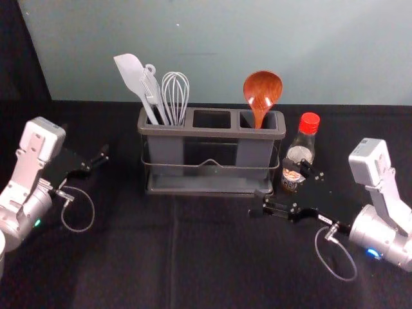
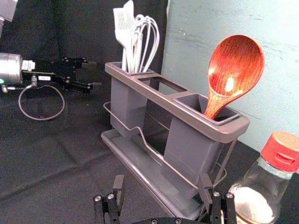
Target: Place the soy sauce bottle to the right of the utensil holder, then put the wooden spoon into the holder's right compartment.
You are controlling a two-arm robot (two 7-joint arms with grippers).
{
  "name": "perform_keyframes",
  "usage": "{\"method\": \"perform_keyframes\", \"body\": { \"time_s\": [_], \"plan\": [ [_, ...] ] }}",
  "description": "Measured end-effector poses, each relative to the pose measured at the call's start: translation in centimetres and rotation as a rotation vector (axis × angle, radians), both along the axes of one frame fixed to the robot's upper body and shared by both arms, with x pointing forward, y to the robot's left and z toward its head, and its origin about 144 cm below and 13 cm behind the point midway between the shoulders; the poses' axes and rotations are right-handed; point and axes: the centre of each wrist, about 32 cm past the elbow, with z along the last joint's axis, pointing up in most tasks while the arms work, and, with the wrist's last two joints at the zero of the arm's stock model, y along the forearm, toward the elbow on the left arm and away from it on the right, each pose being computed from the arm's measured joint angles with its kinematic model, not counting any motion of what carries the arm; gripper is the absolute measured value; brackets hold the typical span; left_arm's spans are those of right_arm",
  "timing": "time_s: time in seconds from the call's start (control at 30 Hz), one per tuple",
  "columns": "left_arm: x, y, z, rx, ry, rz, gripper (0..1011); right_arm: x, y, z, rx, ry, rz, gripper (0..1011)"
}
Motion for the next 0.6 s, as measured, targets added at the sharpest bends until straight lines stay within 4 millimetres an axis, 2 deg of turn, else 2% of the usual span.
{"method": "perform_keyframes", "body": {
  "time_s": [0.6],
  "plan": [
    [0.0, 0.0, 0.0, 0.0, 0.0, 0.0, 1005, 0.13, 0.23, -0.29, 0.008, -0.003, -0.007, 1002]
  ]
}}
